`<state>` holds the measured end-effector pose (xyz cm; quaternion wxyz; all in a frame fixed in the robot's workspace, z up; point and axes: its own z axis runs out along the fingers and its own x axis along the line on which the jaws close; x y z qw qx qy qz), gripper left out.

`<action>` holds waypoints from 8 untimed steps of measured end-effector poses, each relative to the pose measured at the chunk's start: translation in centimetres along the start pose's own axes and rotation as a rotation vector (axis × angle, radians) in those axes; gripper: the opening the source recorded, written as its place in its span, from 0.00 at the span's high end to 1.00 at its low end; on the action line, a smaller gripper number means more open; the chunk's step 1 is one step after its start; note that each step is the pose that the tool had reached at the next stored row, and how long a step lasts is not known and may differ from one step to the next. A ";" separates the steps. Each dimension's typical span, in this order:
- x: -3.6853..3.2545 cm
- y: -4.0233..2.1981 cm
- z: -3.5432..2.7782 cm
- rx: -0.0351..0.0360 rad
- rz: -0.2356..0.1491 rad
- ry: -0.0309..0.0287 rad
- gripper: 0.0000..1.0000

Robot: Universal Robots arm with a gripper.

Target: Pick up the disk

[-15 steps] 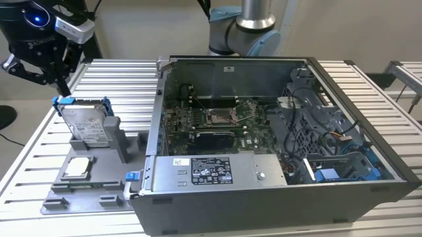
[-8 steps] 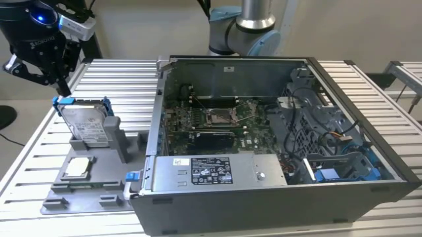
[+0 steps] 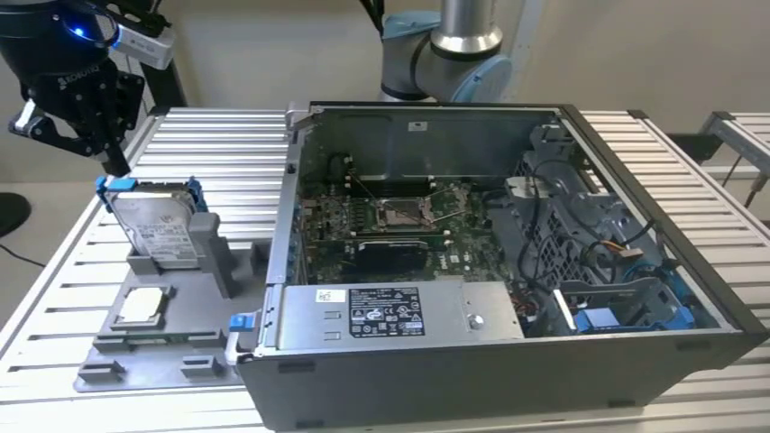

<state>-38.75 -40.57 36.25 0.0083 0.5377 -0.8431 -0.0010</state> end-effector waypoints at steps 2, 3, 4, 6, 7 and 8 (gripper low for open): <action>0.00 0.00 0.00 0.0000 -0.001 0.0000 1.00; -0.03 0.01 0.00 0.0002 -0.007 0.0000 1.00; -0.07 0.03 0.00 0.0003 -0.021 0.0002 1.00; -0.08 0.04 0.00 0.0007 -0.053 0.0005 1.00; -0.10 0.05 0.00 0.0009 -0.071 0.0007 1.00; -0.11 0.05 0.00 0.0011 -0.089 0.0009 1.00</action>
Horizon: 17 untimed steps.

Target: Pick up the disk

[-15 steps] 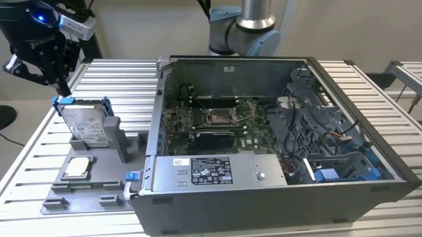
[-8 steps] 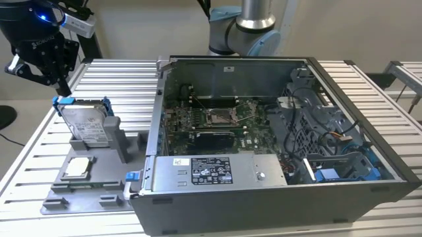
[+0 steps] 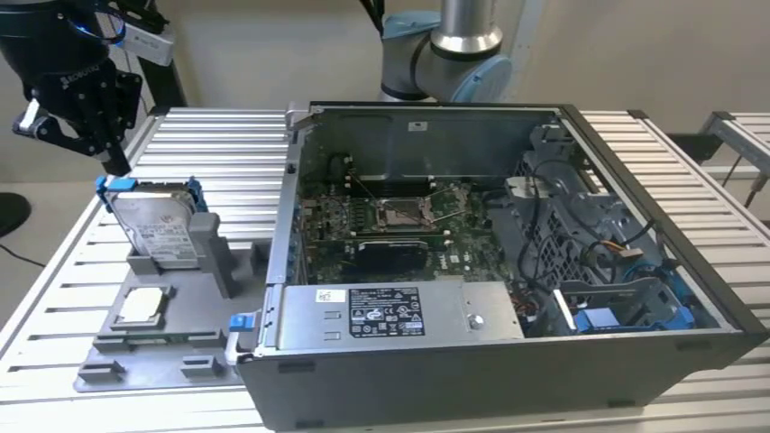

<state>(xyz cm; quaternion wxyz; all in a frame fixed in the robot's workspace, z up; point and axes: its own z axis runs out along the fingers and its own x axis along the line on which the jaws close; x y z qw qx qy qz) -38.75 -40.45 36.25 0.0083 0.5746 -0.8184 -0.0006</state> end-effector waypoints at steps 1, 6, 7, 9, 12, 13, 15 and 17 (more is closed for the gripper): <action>-0.01 0.01 0.00 0.0002 -0.018 0.0002 1.00; -0.04 0.02 0.00 -0.0035 -0.087 -0.0125 1.00; -0.06 0.02 0.01 -0.0042 -0.098 -0.0150 1.00; -0.06 0.02 0.04 -0.0054 -0.124 -0.0194 1.00; -0.09 0.03 0.06 -0.0057 -0.161 -0.0204 1.00; -0.14 0.05 0.07 -0.0058 -0.172 -0.0202 1.00; -0.24 0.10 0.09 -0.0058 -0.190 -0.0199 1.00; -0.39 0.19 0.11 -0.0057 -0.206 -0.0197 1.00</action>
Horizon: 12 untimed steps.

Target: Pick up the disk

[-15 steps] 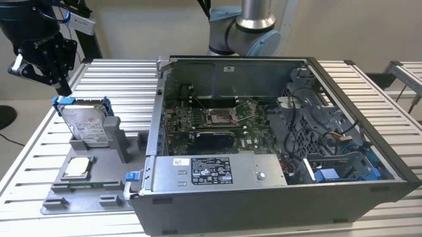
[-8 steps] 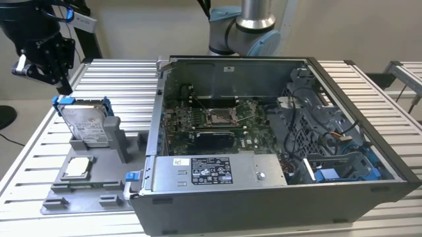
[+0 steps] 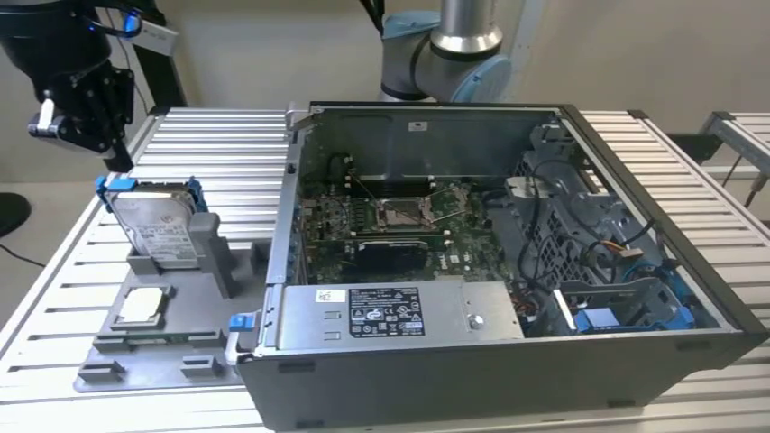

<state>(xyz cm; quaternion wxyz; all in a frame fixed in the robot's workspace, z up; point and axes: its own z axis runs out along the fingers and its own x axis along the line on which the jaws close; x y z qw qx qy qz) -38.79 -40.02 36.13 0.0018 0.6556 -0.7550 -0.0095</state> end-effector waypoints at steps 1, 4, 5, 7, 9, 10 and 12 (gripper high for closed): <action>-0.11 0.06 0.01 0.0000 -0.003 0.0001 1.00; -0.64 0.75 0.04 0.0000 -0.005 0.0001 1.00; -0.85 1.17 0.04 0.0002 -0.005 0.0002 1.00; -0.98 1.43 0.07 0.0007 -0.005 0.0000 1.00; -0.97 1.43 0.10 0.0010 -0.006 0.0000 1.00; -0.92 1.43 0.12 0.0012 -0.006 -0.0001 1.00; -0.73 1.40 0.12 0.0011 -0.005 0.0000 1.00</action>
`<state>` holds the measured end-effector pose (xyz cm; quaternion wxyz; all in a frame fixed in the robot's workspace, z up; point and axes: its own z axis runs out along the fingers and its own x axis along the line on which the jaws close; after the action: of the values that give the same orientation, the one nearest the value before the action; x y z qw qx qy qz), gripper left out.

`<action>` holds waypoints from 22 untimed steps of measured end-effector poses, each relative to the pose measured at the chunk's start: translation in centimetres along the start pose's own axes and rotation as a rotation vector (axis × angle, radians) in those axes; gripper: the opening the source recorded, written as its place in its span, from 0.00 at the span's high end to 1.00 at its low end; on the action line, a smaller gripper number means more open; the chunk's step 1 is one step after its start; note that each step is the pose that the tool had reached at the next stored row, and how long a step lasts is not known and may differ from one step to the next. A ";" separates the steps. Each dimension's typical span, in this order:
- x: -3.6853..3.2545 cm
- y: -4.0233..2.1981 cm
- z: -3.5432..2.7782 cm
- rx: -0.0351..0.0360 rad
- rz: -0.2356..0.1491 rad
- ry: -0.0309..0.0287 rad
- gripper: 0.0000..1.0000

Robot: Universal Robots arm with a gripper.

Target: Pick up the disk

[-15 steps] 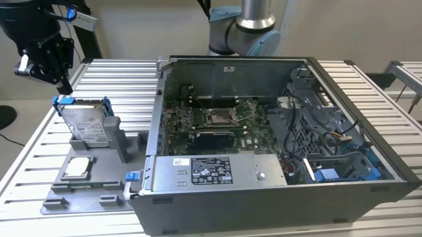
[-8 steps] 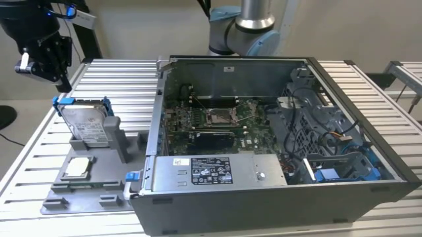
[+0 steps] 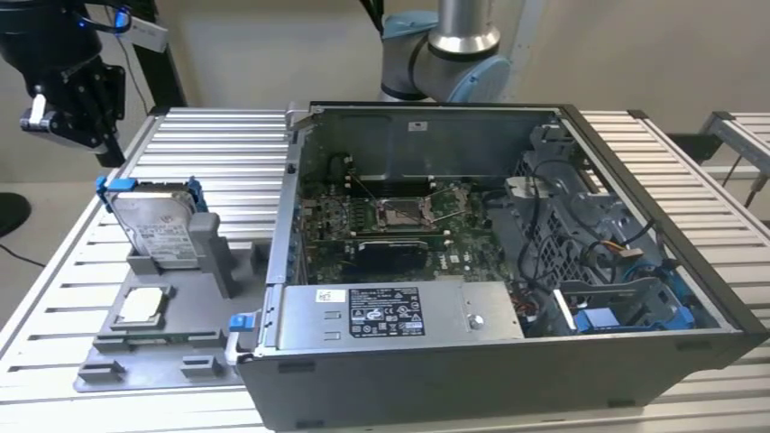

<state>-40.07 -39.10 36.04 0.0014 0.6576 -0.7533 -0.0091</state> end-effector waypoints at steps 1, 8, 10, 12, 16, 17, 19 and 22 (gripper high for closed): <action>0.04 -0.01 0.00 0.0000 0.000 0.0000 1.00; 0.06 -0.01 0.00 -0.0001 -0.013 0.0001 0.00; 0.08 -0.01 0.00 -0.0005 -0.038 0.0006 0.00; 0.08 -0.01 0.01 -0.0008 -0.071 0.0012 0.00; 0.09 -0.02 0.08 -0.0012 -0.132 0.0020 0.00; 0.09 -0.02 0.12 -0.0012 -0.148 0.0021 0.00; 0.09 -0.02 0.24 -0.0014 -0.180 0.0026 0.00; 0.10 -0.03 0.57 -0.0014 -0.214 0.0032 0.00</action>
<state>-40.07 -39.20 35.47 0.0021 0.7345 -0.6786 -0.0086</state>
